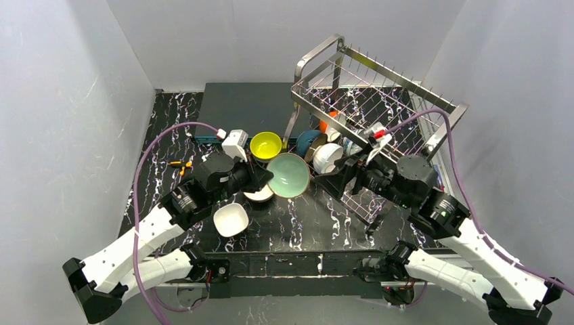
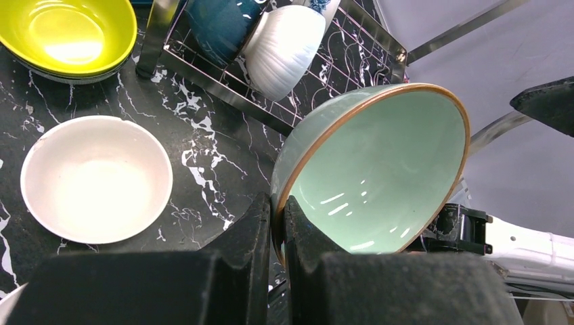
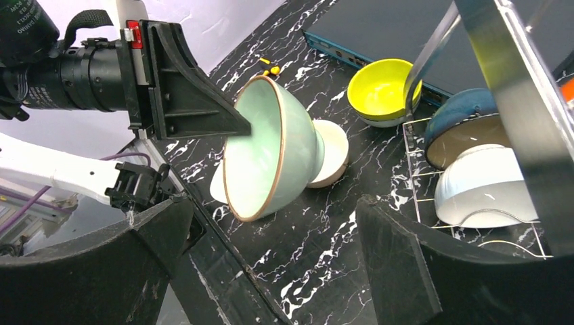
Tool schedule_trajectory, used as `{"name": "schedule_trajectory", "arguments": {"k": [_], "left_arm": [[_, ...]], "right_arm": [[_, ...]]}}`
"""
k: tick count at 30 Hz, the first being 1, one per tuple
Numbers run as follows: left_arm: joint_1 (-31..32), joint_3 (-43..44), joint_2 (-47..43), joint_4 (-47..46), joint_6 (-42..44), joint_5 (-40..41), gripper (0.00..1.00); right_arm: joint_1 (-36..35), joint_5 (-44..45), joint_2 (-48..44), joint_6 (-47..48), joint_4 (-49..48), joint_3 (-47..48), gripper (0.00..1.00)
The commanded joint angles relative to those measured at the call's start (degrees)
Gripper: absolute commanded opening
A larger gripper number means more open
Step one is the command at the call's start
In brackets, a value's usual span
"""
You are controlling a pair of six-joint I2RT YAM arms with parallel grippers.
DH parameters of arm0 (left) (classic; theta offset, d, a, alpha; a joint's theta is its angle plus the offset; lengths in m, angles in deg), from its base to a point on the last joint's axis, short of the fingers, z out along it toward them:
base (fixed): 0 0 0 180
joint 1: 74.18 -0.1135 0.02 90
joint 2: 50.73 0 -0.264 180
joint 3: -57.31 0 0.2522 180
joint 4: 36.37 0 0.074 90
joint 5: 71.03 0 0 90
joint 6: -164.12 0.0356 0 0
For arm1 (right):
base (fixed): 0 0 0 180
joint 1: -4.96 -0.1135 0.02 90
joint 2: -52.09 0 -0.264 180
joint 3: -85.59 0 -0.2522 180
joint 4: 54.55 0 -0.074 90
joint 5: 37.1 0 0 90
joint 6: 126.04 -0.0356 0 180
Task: Load the bowls into the dish rack
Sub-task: Pick up the bowl from the center of the board.
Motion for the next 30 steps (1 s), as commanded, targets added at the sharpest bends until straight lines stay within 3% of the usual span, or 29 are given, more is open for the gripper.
{"name": "schedule_trajectory", "arguments": {"k": [1,11,20,26,30], "left_arm": [[0.14,-0.06,-2.86,-5.36,-0.97,1.66,0.00],[0.16,-3.24,-6.35,-10.99,-0.56,0.80,0.00],[0.18,-3.37,-6.64,-18.14,0.42,-4.70,0.00],[0.28,-1.16,-3.14,-17.43,-0.27,-8.45,0.00],[0.79,-0.74,-1.05,-18.38,-1.27,-9.91,0.00]], "right_arm": [[0.84,3.19,-2.91,1.36,1.11,-0.88,0.99],[0.87,-12.94,-0.72,3.13,-5.85,-1.97,0.99],[0.80,-11.71,4.27,3.39,-3.61,0.84,0.98],[0.80,-12.71,6.00,0.94,-6.19,0.53,0.97],[0.83,-11.72,7.00,-0.37,-5.99,0.44,0.88]]}}
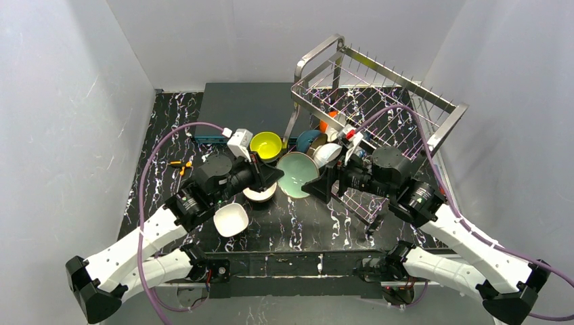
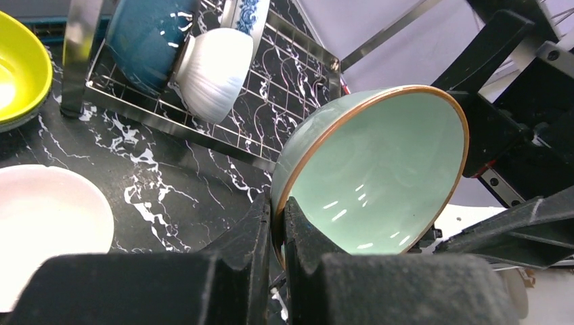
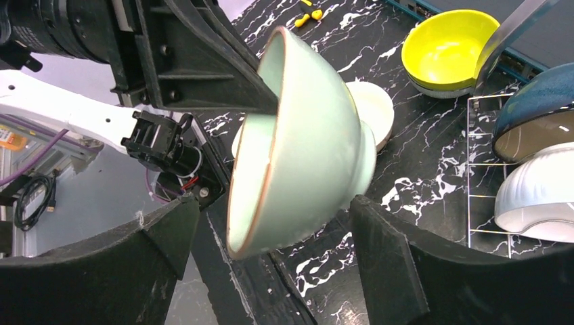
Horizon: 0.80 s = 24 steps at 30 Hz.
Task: Load the bowls into the dish rack
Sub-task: Pick up the bowl from the center of the board.
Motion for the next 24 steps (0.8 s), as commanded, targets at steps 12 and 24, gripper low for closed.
{"name": "schedule_trajectory", "arguments": {"k": [12,24], "left_arm": [[1.63,0.95,0.50,-7.40,-3.71,-4.43,0.18],[1.44,-3.40,-1.94,-7.41,-5.91,-13.09,0.98]], "right_arm": [[0.13,0.95,0.20,-1.81,-2.10,1.62,0.03],[0.20,3.31,-2.53,0.25,-1.36,0.80,0.01]]}}
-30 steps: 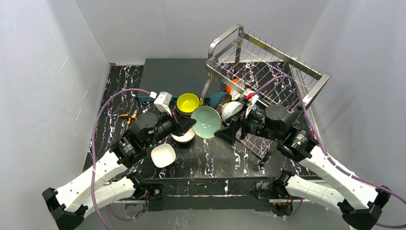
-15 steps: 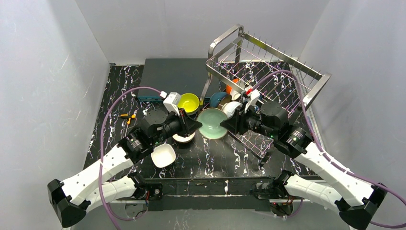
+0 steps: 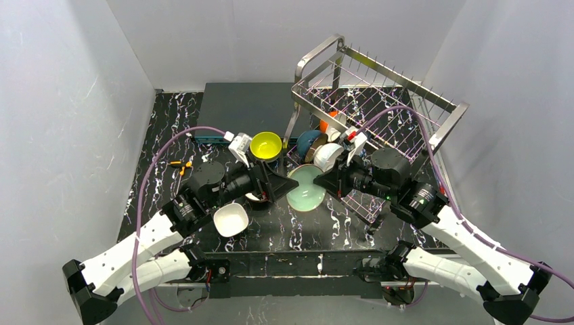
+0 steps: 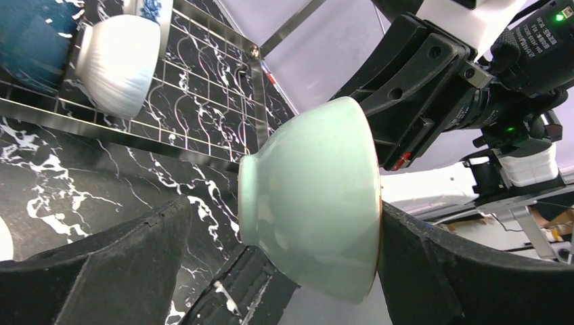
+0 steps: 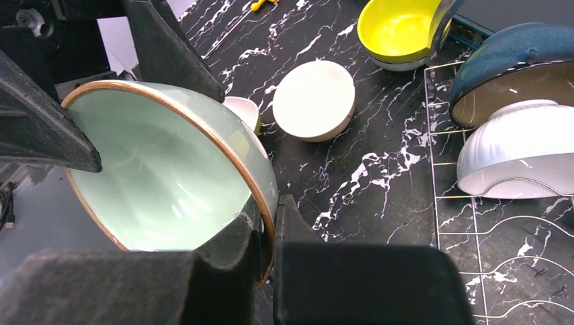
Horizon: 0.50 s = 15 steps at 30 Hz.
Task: Load the bowls into the dish rack
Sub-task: Pick up the bowl from the center of the board.
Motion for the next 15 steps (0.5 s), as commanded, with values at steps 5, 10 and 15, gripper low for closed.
{"name": "schedule_trajectory", "arguments": {"k": [5,10,15], "left_arm": [[-0.69,-1.62,1.01,-2.69,-2.03,-11.35,0.98],[-0.79,-2.85,0.25,-7.01,-2.84,-16.52,0.98],[-0.80,-2.35,3.17,-9.35,-4.74,-21.52,0.98]], "right_arm": [[-0.11,-5.79,-3.33,1.18,-7.67,-0.13,0.01],[-0.10,-7.72,-4.42,2.30,-8.57,-0.47,0.01],[-0.11,-9.78,-5.10,2.15,-11.36,-1.22,0.01]]}}
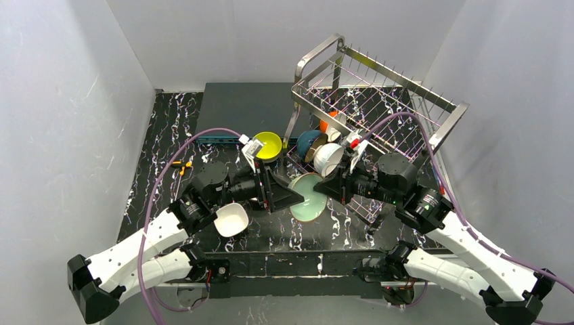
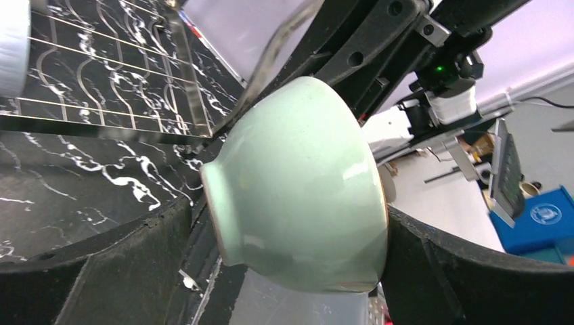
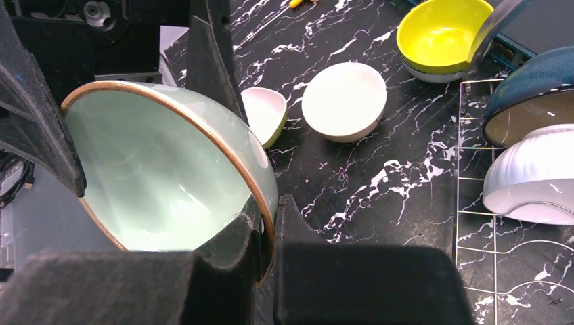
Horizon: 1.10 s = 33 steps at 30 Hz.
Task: Load the bowls into the dish rack
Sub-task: Pick up the bowl from the center of the board.
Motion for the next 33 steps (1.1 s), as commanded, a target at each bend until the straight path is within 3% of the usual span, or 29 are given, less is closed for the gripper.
{"name": "schedule_trajectory", "arguments": {"k": [1,8,11,20,30,33], "left_arm": [[-0.32,0.19,2.06,-3.65,-1.86,-7.19,0.98],[-0.33,1.22,4.58,-3.77,-2.86,-9.23,0.87],[-0.29,0.98,4.63,-3.77,-3.08,-9.49,0.69],[-0.26,0.43,4.63,-3.77,-4.12,-8.98,0.00],[-0.26,-1.74,4.80,-5.00,-4.86,-6.08,0.00],[-0.32,-2.21,4.69,-5.52,-4.97,-5.37,0.00]], "right_arm": [[-0.13,-3.52,-1.89,-0.64,-10.28,0.95,0.01],[-0.11,-2.89,-1.97,-0.40,-10.20,1.09,0.01],[-0.07,-2.25,-2.46,-0.30,-10.03,1.09,0.01],[-0.10,-1.11,-3.02,0.00,-9.43,0.58,0.01],[-0.08,0.37,-3.85,-0.28,-7.75,-0.18,0.01],[-0.12,0.93,-4.12,-0.50,-7.77,-0.25,0.06]]}}
